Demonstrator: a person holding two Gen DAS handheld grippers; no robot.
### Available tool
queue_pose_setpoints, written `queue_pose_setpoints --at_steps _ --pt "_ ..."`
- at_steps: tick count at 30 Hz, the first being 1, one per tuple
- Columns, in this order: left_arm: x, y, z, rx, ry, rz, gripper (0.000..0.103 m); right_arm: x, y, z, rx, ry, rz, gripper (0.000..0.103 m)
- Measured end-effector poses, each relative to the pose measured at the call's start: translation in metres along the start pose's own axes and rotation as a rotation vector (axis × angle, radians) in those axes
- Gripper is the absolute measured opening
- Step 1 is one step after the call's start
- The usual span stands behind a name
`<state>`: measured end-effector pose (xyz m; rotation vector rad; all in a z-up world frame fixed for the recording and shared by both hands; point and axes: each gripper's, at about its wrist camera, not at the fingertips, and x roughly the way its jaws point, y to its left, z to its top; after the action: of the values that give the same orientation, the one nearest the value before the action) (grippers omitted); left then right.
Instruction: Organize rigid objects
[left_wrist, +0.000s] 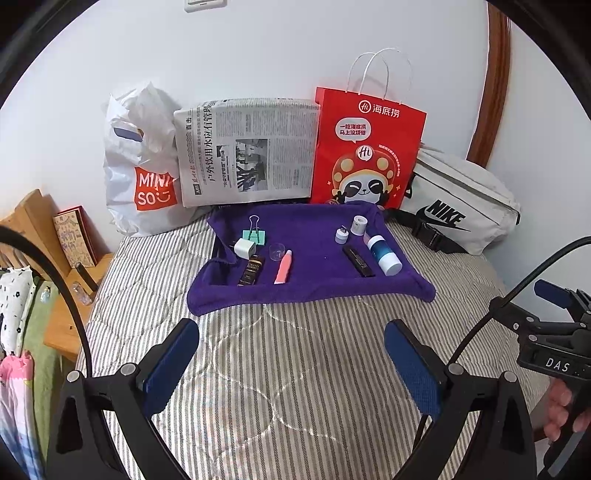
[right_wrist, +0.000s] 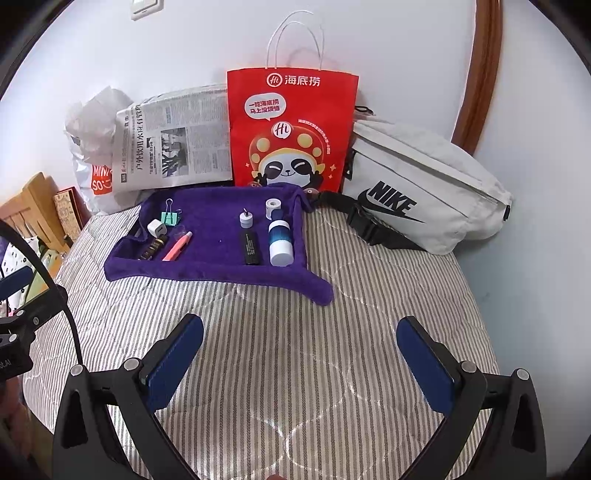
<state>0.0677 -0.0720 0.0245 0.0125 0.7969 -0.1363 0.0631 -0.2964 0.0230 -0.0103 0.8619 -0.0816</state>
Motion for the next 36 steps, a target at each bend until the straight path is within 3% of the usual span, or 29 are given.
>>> queue_pose_setpoints --at_steps 36 --pt "-0.0001 0.0037 -0.0014 0.023 0.019 -0.005 0.101 -0.0022 -0.0026 -0.0003 0.000 0.000 -0.008 0.103"
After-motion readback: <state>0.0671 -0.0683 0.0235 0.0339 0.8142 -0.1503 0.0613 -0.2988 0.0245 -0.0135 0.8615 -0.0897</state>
